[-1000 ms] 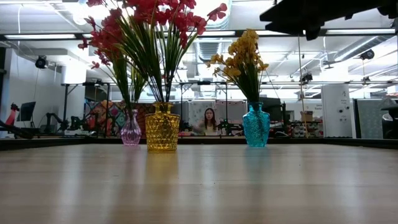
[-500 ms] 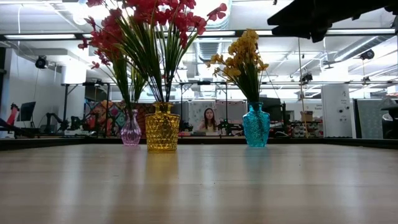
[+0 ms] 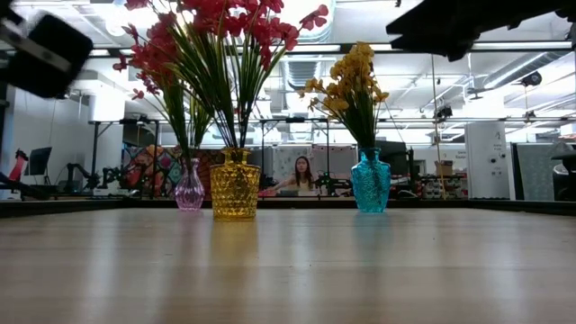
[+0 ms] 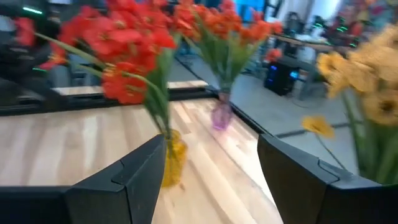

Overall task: Sort flowers into vase by color
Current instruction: Return to Home Position

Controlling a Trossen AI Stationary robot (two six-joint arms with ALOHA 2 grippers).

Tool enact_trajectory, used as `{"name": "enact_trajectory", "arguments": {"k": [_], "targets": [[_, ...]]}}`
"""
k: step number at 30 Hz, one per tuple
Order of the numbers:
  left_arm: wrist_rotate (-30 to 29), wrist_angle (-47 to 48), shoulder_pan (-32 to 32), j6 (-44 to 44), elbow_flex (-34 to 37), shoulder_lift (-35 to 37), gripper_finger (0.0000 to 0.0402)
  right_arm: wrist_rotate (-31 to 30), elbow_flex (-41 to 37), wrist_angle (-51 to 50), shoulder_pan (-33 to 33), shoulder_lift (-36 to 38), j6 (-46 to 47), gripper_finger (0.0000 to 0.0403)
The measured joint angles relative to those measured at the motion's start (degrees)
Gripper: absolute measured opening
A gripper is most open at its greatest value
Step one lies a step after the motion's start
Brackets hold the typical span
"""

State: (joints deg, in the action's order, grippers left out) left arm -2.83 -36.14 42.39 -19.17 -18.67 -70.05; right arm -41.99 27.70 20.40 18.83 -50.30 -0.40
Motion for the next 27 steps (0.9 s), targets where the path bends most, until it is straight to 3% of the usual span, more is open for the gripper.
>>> {"name": "enact_trajectory", "arguments": {"k": [5, 10, 14, 18, 27], "targets": [[5.38, -6.33, -4.89, 3.78, 5.26, 3.00, 0.0007, 3.27, 0.00, 3.07, 0.00, 1.88, -5.46, 0.0244], [10.84, 6.26, -8.31, 6.88, 4.93, 10.83, 0.0002, 4.24, -0.88, 3.05, 0.00, 6.87, -8.31, 0.0243], [10.86, 21.43, -9.90, 10.65, 3.00, 19.67, 0.0000, 6.05, -3.28, 3.08, 0.00, 11.67, -8.21, 0.0247], [10.95, 27.75, -10.02, 14.12, 2.45, 27.42, 0.0000, 5.96, -6.33, 3.16, -0.11, 16.35, -6.80, 0.0245], [6.50, 29.53, -10.00, 21.17, 6.08, 36.10, 0.0000, 6.49, -13.13, 8.89, -0.11, 24.92, -8.37, 0.0249]]}}
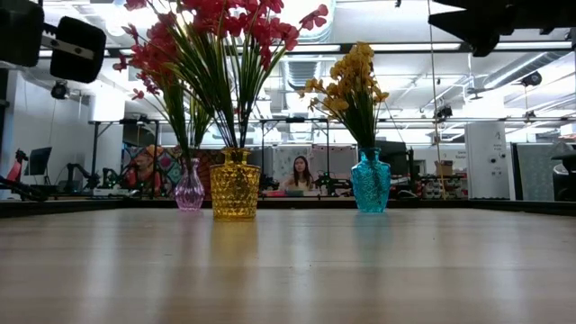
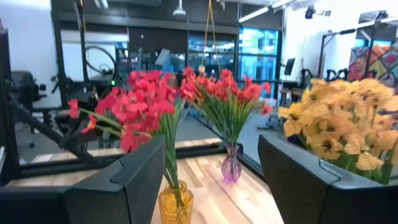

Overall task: Sort flowers into vase by color
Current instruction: Return to Home Position

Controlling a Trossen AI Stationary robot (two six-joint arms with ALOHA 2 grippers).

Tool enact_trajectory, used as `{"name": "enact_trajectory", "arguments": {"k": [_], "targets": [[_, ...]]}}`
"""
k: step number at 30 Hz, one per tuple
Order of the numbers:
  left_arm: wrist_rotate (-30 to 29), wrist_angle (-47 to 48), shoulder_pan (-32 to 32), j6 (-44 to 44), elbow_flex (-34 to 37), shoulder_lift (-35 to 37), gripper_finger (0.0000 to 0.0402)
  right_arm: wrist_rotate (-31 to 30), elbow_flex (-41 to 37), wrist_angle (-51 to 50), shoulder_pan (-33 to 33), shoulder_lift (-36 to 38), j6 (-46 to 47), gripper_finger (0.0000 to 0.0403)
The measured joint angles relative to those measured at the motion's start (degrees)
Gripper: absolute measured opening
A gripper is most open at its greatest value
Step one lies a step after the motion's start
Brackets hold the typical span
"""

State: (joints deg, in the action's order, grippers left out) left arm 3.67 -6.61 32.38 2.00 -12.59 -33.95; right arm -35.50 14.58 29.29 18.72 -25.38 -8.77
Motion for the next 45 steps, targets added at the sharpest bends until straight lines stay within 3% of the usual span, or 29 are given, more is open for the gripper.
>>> {"name": "enact_trajectory", "arguments": {"k": [6, 10, 15, 21, 27, 36, 41, 42, 45], "targets": [[-0.09, 0.83, -0.29, 6.72, 0.16, 4.40, 0.0000, 0.08, -3.51, 0.09, 0.00, 7.80, -2.31, 0.0244], [-1.51, 11.08, -2.02, 7.81, -1.84, 10.08, 0.0000, 0.10, -6.13, 0.00, 0.00, 13.67, -3.10, 0.0247], [-1.07, 17.02, -3.37, 9.42, -3.50, 17.36, 0.0000, 0.02, -9.35, -0.10, 0.00, 20.08, -2.70, 0.0244], [0.30, 13.76, -3.41, 7.32, 2.39, 22.18, 0.0000, -0.09, -12.13, -0.01, 0.00, 25.33, -2.80, 0.0242], [0.27, 7.97, -3.41, 6.82, 9.75, 25.29, 0.0000, -0.68, -12.47, -0.52, 0.02, 25.20, -3.43, 0.0242], [-0.10, 5.45, -3.41, 5.01, 11.83, 26.98, 0.0000, 0.73, -13.91, -4.53, 0.00, 25.24, -0.76, 0.0242], [-9.06, 4.40, -3.64, 5.27, 11.96, 26.52, 0.0000, 2.74, -13.91, -5.83, 0.00, 25.24, -0.84, 0.0242], [-9.16, 3.23, -3.67, 6.37, 11.99, 26.54, 0.0000, 3.85, -13.91, -5.10, 0.00, 25.24, -0.82, 0.0242], [-2.17, -4.35, -3.63, 13.48, 11.92, 26.55, 0.0000, 13.92, -13.91, 2.51, 0.00, 25.05, -2.70, 0.0242]]}}
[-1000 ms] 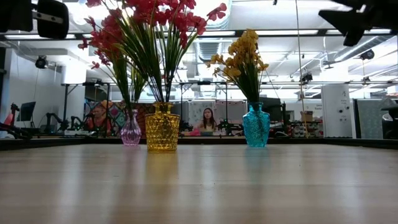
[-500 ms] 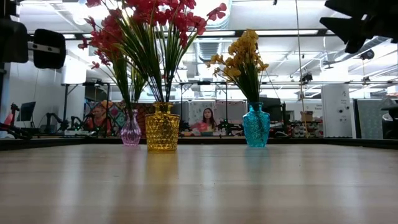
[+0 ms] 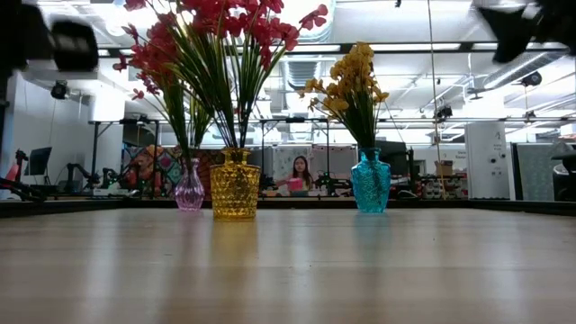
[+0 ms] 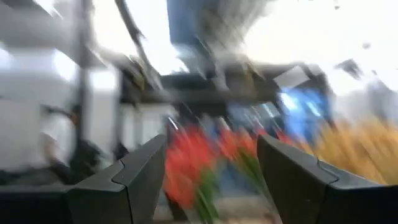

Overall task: Sort flowers into vase by color
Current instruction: Return to Home Position

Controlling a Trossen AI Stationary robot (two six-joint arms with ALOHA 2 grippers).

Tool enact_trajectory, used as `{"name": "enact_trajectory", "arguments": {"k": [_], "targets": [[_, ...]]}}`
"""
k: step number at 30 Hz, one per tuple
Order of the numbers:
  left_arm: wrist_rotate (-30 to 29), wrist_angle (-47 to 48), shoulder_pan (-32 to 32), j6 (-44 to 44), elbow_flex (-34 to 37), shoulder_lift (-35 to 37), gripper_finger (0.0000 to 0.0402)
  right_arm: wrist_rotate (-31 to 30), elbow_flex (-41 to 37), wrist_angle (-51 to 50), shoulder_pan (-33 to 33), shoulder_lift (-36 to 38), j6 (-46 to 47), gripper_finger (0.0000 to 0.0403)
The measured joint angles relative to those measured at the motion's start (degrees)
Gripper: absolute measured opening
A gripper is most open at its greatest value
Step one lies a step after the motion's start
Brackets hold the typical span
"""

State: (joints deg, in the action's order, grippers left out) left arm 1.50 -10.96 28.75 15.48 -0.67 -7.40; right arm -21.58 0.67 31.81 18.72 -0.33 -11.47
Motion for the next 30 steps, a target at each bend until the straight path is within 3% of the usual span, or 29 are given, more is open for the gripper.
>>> {"name": "enact_trajectory", "arguments": {"k": [4, 11, 19, 24, 30], "targets": [[0.02, 3.01, -0.42, 3.20, -1.26, -0.07, 0.0000, 2.80, -0.02, 6.00, 0.00, -0.03, -4.54, 0.0242], [-1.71, 16.55, -1.03, -5.72, -3.19, 2.48, 0.0000, 0.49, -0.04, -1.18, 0.00, -0.07, -4.07, 0.0242], [-4.19, 16.84, -1.07, -9.89, -2.51, 4.23, 0.0000, -1.76, -0.04, -9.95, 0.00, -0.55, -3.98, 0.0242], [-10.20, 16.57, -1.11, -19.75, -2.58, 3.10, 0.0000, -2.56, -0.04, -9.15, 0.00, -0.49, -5.61, 0.0242], [-10.96, 16.50, -1.11, -27.11, -2.58, 2.27, 0.0000, -2.55, -0.04, -6.58, 0.00, -0.47, -6.61, 0.0242]]}}
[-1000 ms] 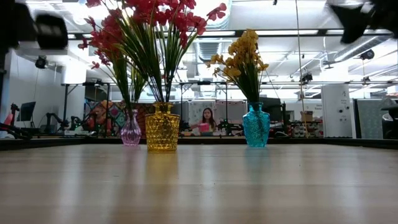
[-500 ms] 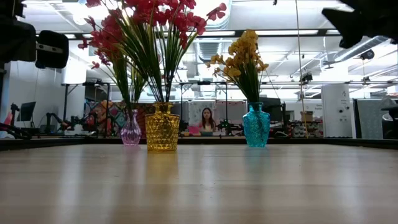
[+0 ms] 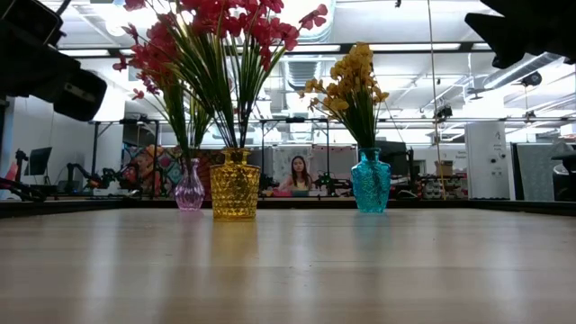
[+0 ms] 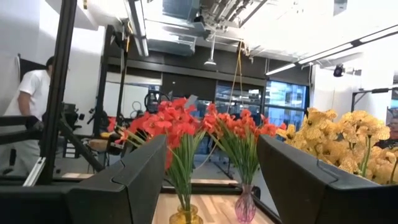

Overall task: Sort flowers into vase by color
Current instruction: Return to Home Position

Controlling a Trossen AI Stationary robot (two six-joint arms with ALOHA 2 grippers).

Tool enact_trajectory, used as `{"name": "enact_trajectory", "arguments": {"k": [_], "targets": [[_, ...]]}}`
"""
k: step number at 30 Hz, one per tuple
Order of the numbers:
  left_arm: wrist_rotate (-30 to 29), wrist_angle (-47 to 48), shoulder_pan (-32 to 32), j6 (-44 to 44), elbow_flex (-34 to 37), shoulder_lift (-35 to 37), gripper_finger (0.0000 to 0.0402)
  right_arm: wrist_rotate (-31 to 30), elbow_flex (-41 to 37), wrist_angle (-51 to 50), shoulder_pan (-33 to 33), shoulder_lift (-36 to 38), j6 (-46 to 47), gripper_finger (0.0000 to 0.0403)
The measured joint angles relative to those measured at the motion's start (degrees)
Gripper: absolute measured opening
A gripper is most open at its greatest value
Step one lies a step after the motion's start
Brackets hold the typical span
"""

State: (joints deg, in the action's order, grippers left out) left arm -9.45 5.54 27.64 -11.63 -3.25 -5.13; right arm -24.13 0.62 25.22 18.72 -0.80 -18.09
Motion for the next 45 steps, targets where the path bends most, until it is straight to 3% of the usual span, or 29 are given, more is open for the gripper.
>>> {"name": "enact_trajectory", "arguments": {"k": [45], "targets": [[-0.07, -0.39, 0.00, 0.58, 0.02, -5.46, 0.0000, 0.07, -0.02, -0.54, 0.00, -0.09, 0.05, 0.0242]]}}
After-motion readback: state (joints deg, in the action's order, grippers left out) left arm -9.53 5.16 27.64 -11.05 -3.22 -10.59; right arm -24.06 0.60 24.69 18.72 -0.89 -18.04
